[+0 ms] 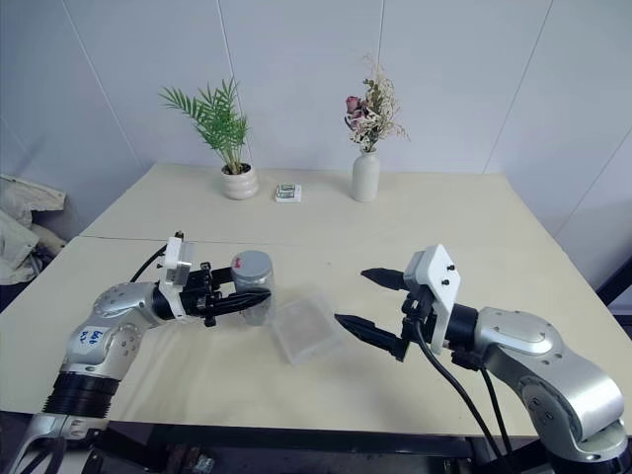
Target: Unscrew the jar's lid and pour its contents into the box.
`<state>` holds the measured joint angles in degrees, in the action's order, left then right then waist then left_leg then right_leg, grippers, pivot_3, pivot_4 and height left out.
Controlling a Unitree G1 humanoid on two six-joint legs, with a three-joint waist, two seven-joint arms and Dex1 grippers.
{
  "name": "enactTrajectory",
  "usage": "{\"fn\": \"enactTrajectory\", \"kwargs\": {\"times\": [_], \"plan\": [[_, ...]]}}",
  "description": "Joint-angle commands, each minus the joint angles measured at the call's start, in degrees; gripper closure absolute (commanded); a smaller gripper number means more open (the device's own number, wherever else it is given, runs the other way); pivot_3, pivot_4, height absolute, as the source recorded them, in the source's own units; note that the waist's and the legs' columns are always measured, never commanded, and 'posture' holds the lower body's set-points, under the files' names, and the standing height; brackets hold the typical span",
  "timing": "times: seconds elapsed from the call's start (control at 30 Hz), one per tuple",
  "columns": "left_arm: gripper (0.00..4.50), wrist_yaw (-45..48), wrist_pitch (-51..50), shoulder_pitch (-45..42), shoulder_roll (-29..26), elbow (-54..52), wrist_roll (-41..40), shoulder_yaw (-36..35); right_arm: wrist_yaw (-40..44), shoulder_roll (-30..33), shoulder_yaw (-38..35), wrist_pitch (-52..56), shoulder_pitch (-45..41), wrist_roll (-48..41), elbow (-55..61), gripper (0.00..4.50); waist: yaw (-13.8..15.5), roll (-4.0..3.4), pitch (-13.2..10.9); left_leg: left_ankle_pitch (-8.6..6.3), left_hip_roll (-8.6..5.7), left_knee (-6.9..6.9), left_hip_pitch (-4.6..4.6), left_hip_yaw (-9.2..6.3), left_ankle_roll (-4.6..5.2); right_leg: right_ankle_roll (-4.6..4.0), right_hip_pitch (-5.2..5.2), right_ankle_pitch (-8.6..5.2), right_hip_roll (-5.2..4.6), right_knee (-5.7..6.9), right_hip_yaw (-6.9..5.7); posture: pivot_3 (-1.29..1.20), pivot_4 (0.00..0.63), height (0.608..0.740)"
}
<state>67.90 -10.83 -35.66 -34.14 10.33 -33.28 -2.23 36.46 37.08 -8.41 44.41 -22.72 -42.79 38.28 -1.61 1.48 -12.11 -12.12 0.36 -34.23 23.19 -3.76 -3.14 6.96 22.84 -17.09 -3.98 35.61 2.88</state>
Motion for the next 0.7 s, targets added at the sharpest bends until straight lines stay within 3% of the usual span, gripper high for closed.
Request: {"fn": "enactTrajectory", "kwargs": {"times": [0.03, 0.43, 0.7], "plan": [[2.39, 1.1, 2.2, -1.9, 1.4, 0.7, 1.4, -0.2, -3.4, -1.3, 1.4, 0.6, -2.7, -1.1, 2.5, 0.00, 0.0, 0.00, 0.0, 0.00, 0.00, -0.01, 0.00, 0.01, 0.00, -0.01, 0.00, 0.00, 0.00, -0.01, 0.02, 0.00, 0.150, 0.740], [2.39, 0.7, 3.6, -4.8, 10.0, 3.6, 3.0, 1.2, -11.7, -10.1, 11.1, 3.4, -12.2, 2.5, -4.2, 0.00, 0.0, -0.01, 0.0, -0.01, 0.00, 0.00, 0.03, -0.04, 0.03, 0.03, 0.01, 0.02, 0.01, 0.01, -0.01, 0.00, 0.150, 0.740], [2.39, 0.9, 5.0, -5.1, 12.3, 4.9, 4.7, 1.8, -12.7, -13.0, 13.3, 2.5, -13.1, 5.3, -5.7, 0.00, 0.0, -0.01, 0.0, -0.01, 0.00, -0.02, 0.03, -0.04, 0.03, 0.04, 0.02, 0.02, 0.04, 0.05, 0.01, 0.00, 0.150, 0.740]]}}
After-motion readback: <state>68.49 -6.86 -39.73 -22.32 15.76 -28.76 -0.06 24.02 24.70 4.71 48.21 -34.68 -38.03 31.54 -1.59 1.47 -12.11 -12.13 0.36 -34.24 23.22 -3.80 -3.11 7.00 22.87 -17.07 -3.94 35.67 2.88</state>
